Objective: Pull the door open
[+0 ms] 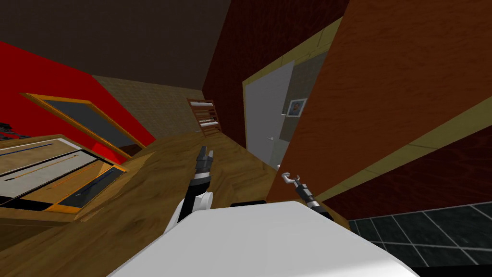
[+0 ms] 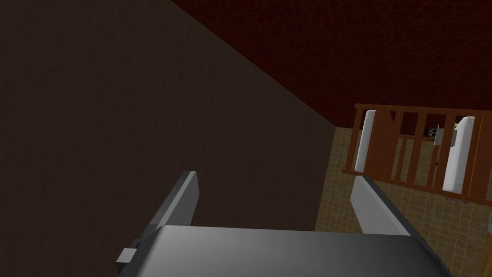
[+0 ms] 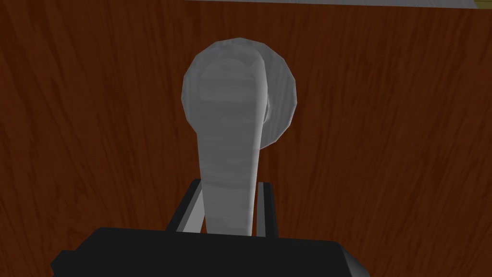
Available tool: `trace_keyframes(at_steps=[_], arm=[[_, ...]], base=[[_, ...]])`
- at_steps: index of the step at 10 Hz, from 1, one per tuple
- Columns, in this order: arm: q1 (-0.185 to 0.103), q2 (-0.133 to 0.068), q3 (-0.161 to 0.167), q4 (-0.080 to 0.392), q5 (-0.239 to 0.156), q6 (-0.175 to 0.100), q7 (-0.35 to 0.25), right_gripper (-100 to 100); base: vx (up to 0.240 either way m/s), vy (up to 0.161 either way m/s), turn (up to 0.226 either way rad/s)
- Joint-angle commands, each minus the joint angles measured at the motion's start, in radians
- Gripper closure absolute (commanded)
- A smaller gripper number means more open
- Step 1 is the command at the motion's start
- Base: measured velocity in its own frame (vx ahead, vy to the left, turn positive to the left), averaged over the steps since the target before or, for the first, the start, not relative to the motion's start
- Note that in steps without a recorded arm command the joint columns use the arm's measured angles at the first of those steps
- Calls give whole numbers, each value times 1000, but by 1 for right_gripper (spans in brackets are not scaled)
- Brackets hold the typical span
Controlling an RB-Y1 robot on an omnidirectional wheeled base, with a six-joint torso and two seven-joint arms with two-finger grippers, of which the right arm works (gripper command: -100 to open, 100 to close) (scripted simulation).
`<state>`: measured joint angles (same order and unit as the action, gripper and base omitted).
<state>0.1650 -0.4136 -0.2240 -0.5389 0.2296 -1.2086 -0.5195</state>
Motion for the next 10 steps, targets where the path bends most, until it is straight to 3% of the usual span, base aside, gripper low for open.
trace_keyframes(at_steps=[1, 6, 10], arm=[[-4, 13, 10, -22, -13, 28, 10, 100], [-16, 34, 22, -71, -56, 107, 38, 100], [-21, 44, 27, -95, -76, 144, 52, 100]], base=[[-214, -78, 246], [-226, -86, 229], [-191, -29, 128]])
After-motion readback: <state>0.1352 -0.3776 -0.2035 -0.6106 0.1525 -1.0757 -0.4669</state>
